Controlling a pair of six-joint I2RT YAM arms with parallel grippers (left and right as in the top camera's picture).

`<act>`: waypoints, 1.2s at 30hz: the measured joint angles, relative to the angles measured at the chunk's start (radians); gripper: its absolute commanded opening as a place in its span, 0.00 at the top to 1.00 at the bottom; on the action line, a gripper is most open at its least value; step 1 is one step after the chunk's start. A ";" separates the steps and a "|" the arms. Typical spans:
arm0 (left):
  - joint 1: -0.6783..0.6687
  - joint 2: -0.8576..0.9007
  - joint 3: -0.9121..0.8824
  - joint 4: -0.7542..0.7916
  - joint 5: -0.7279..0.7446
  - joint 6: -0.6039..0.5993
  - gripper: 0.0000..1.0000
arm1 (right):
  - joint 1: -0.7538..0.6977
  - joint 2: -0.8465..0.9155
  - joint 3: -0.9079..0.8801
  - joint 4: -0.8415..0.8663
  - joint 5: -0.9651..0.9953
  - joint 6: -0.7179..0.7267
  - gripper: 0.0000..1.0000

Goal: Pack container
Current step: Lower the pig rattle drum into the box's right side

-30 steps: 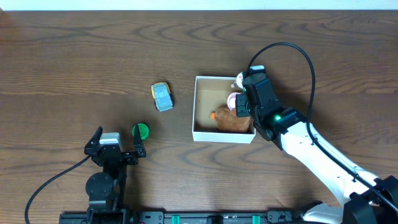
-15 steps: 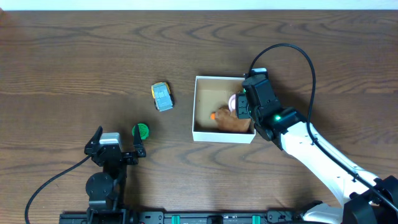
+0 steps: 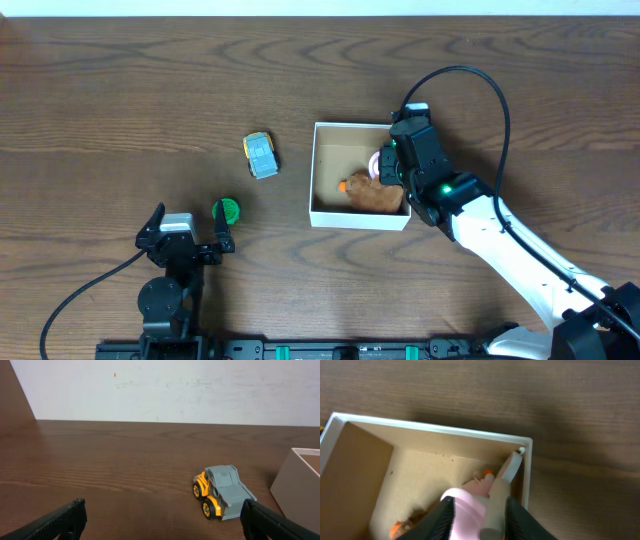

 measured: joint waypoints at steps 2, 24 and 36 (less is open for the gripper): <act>0.000 0.000 0.000 0.000 0.000 0.000 0.02 | 0.000 0.000 0.004 0.000 0.000 0.000 0.65; 0.000 0.000 0.000 0.000 0.000 0.000 0.02 | 0.000 0.000 0.009 -0.165 0.049 -0.014 0.52; 0.000 0.000 0.000 0.000 0.000 0.000 0.02 | 0.000 0.000 0.010 -0.143 0.067 -0.021 0.81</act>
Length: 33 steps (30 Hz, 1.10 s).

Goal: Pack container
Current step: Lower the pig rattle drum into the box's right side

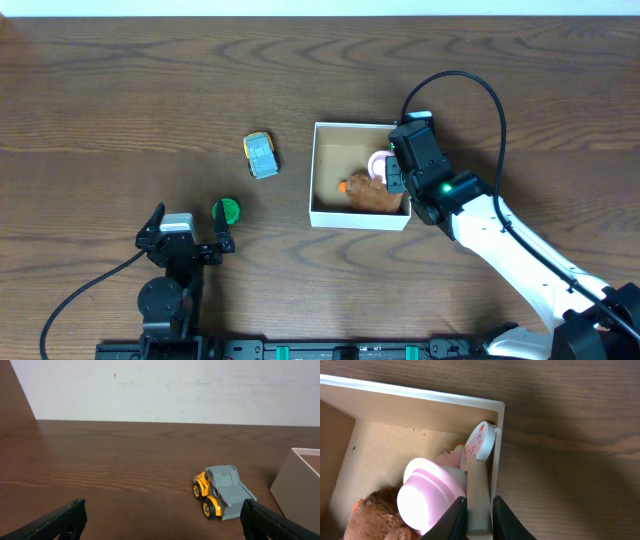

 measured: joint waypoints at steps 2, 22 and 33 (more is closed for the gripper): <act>0.000 0.000 0.000 0.000 0.000 0.000 0.02 | 0.000 0.000 0.000 -0.008 -0.001 0.000 0.82; 0.000 0.000 0.000 0.000 0.000 0.000 0.02 | 0.007 0.000 0.002 -0.029 -0.064 0.000 0.83; 0.000 0.000 0.000 0.000 0.000 0.000 0.02 | 0.025 0.000 0.002 -0.048 -0.111 0.000 0.80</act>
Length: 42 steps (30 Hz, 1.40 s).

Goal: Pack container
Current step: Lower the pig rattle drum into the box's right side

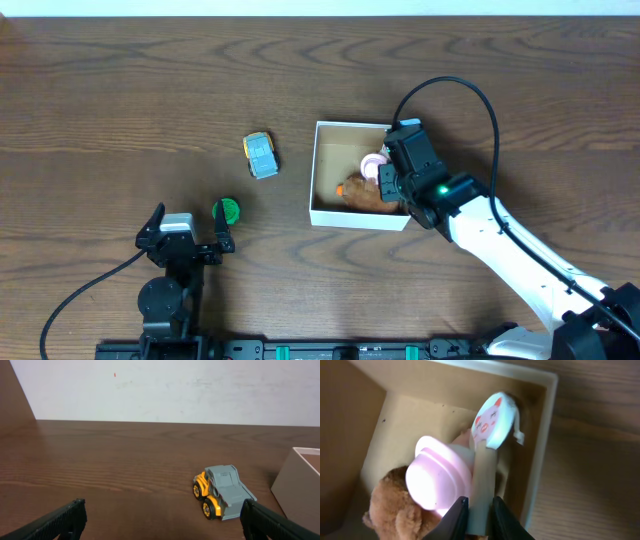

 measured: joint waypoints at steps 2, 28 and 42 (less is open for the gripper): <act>0.000 0.000 0.000 0.000 0.000 0.000 0.02 | 0.003 0.000 0.000 -0.007 -0.003 0.002 0.74; 0.000 0.000 0.000 0.000 0.000 0.000 0.02 | 0.008 0.000 0.000 0.010 0.005 0.007 0.99; 0.000 0.000 0.000 0.000 0.000 0.000 0.02 | 0.008 0.000 0.000 0.013 0.079 0.019 0.99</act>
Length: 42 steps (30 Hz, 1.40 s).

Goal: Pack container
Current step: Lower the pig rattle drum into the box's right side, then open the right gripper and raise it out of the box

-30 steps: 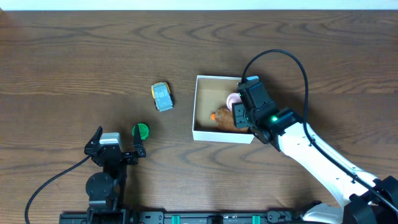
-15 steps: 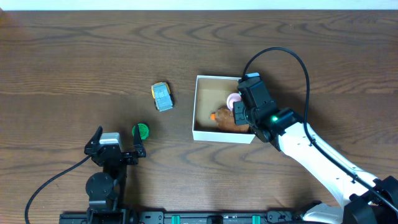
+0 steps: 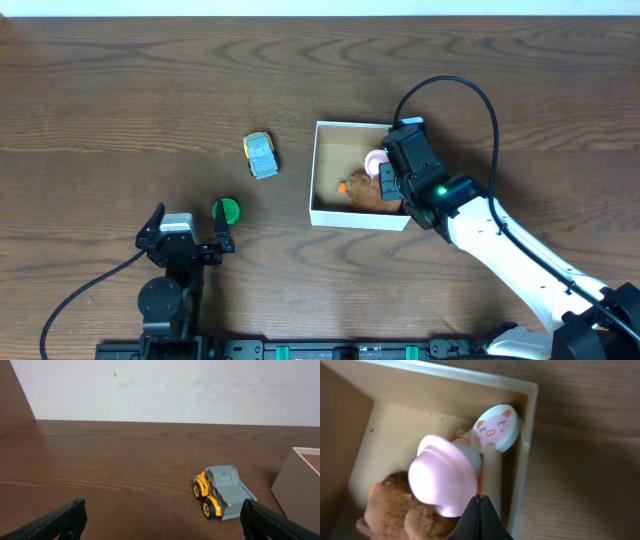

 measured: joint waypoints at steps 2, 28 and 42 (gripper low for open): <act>0.000 0.000 0.000 0.000 0.000 0.000 0.02 | 0.000 0.000 0.000 0.000 0.015 0.000 0.99; 0.000 0.000 0.000 0.000 0.000 0.000 0.02 | 0.000 0.061 0.046 0.007 0.038 0.030 0.99; 0.000 0.000 0.000 0.000 0.000 0.000 0.02 | -0.028 -0.069 0.153 -0.108 0.271 0.007 0.92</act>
